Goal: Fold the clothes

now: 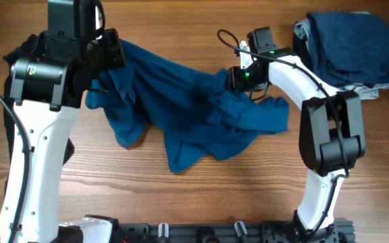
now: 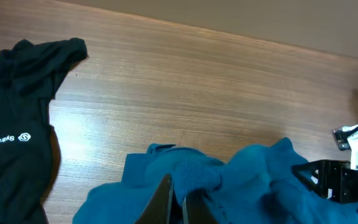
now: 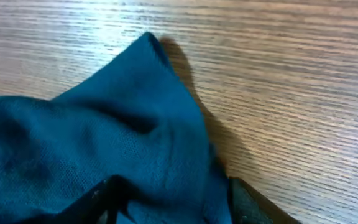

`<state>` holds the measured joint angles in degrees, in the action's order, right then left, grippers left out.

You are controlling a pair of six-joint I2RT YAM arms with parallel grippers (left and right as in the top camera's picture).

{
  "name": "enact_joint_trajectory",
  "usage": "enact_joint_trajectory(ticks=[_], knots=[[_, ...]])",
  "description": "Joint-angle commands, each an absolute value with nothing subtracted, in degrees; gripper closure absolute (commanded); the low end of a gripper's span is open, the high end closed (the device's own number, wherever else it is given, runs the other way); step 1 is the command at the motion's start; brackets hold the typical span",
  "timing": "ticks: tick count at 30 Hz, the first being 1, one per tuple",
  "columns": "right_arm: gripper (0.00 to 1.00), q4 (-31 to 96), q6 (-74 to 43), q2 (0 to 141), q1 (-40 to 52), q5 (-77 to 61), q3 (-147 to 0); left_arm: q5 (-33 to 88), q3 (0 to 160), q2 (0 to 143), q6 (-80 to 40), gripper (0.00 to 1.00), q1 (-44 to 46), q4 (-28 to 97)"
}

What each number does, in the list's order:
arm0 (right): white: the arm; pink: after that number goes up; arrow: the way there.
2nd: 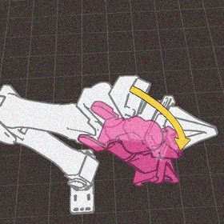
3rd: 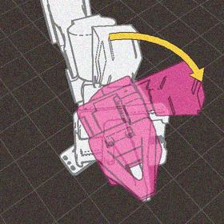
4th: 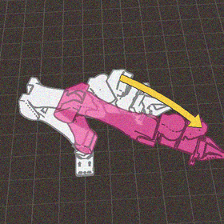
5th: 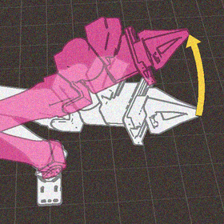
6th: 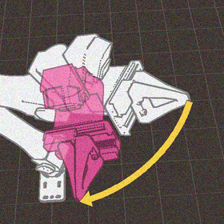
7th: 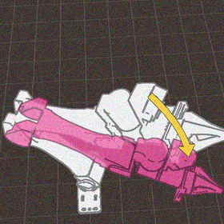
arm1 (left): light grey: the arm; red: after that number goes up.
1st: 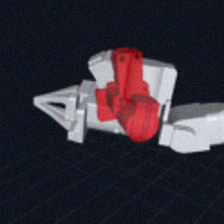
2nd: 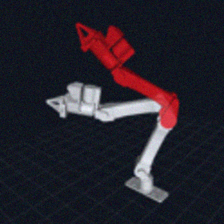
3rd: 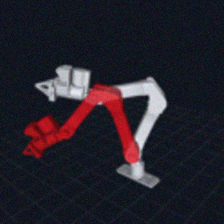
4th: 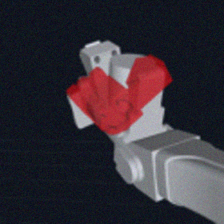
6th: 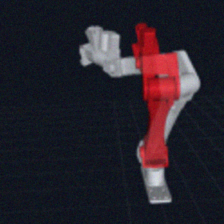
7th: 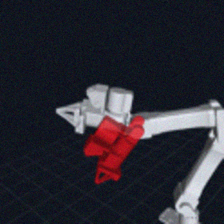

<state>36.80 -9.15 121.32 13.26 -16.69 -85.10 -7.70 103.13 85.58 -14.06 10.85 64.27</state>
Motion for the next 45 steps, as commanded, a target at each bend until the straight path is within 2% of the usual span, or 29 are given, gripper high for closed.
enact_joint_trajectory(ticks=[1, 2, 4, 7, 13, 21, 29, 37, 45], knots=[[0.58, 36.93, -9.65, 122.69, 14.00, -20.69, -84.79, -9.10, 104.53, 84.12, -13.72, 0.96, 10.63, 63.68], [0.67, 37.21, -9.63, 122.69, 14.28, -21.06, -84.79, -9.10, 104.53, 84.12, -13.72, 0.96, 10.63, 63.68], [0.95, 37.54, -10.66, 122.67, 14.81, -21.52, -84.82, -9.08, 104.53, 84.12, -13.72, 0.96, 10.63, 63.68], [0.96, 38.92, -10.52, 120.51, 14.35, -23.00, -85.84, -9.10, 104.53, 84.12, -13.72, 0.96, 10.63, 63.61], [0.96, 47.51, -7.40, 98.37, 10.46, -15.18, -93.17, -9.10, 104.60, 84.03, -13.69, 0.96, 10.63, 61.89], [0.96, 54.48, -6.00, 77.30, 4.08, -6.04, -96.40, -9.56, 109.49, 76.14, -12.23, 0.96, 10.63, 59.27], [0.96, 58.33, -9.15, 72.62, -6.35, -7.86, -96.51, -15.94, 109.54, 70.67, -12.21, 0.96, 10.63, 58.81], [0.96, 62.67, -8.88, 63.05, -6.52, -8.16, -105.43, -10.66, 109.58, 58.70, -12.47, 0.96, 10.63, 55.05], [0.96, 69.76, -9.06, 52.62, -6.50, -1.85, -108.68, -8.34, 111.15, 42.13, -14.20, 0.96, 10.63, 54.81]])
